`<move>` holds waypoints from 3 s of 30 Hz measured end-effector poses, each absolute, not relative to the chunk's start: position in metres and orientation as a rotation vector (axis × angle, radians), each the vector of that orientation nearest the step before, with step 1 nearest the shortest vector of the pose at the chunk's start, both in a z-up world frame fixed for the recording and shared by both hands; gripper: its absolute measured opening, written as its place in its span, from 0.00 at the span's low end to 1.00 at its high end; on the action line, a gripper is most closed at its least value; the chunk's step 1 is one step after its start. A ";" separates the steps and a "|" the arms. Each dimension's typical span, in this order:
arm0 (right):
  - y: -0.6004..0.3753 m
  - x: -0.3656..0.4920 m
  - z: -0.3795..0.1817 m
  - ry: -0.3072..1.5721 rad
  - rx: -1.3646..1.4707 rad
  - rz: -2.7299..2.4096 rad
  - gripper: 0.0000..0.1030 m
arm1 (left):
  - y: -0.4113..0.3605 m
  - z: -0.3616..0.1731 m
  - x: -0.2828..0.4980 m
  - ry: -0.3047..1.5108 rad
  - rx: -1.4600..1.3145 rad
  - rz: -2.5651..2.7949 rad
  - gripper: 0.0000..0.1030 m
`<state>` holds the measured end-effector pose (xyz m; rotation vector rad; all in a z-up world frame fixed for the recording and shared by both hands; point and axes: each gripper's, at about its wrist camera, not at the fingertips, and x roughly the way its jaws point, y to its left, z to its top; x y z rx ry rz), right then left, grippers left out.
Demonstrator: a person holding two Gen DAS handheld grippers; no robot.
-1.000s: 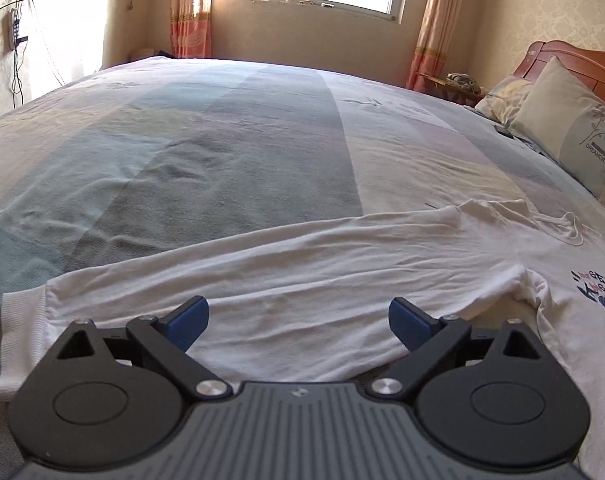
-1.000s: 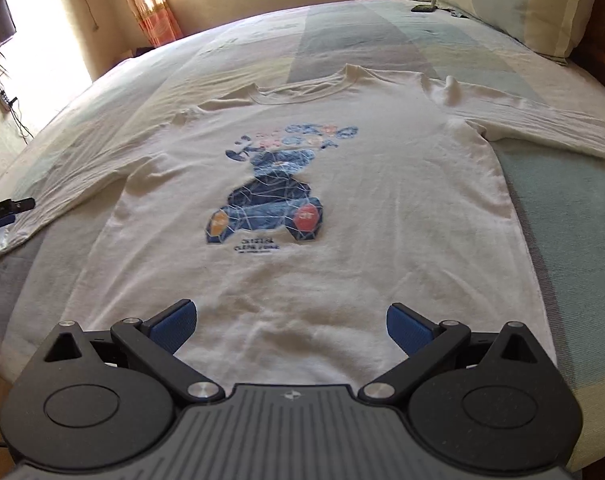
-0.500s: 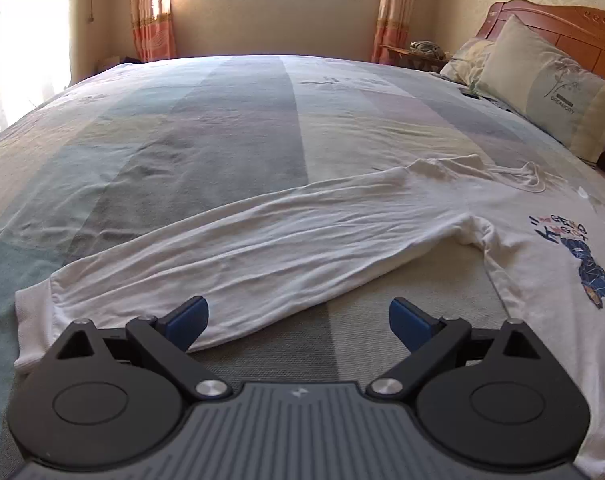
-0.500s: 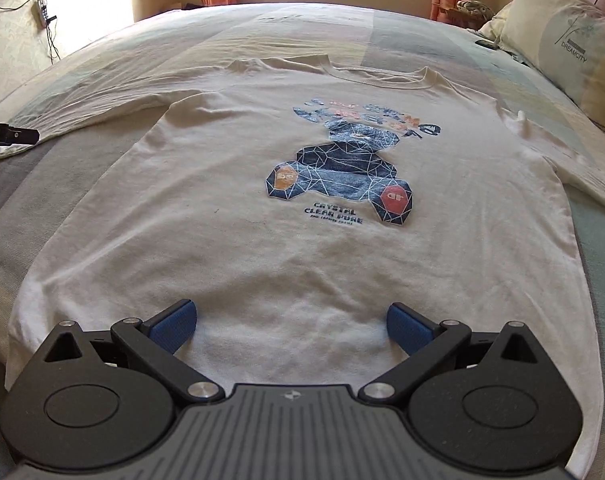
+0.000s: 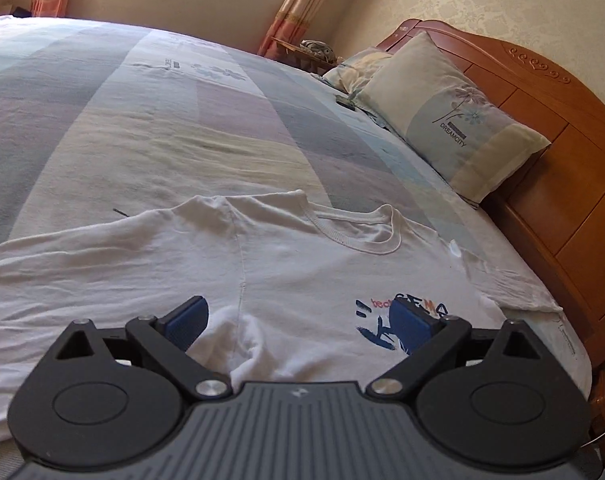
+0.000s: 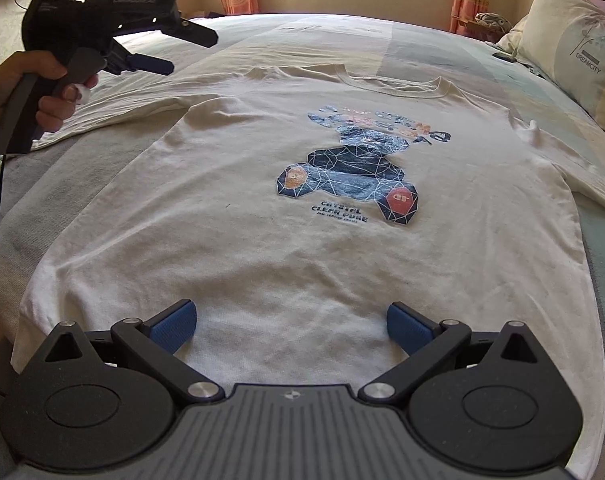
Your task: Fold clothes
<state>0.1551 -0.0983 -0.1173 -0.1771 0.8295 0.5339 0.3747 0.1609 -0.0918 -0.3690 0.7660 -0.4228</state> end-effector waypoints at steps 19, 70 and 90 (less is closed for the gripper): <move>-0.106 0.153 -0.122 0.768 -0.180 0.575 1.00 | 0.138 -0.088 0.369 0.834 -0.399 -0.486 0.94; -0.213 0.124 -0.114 0.866 -0.013 0.395 1.00 | 0.032 -0.110 0.160 0.909 0.127 -0.325 0.91; -0.205 0.118 -0.113 0.858 -0.106 0.394 1.00 | 0.056 -0.104 0.130 0.900 0.097 -0.257 0.93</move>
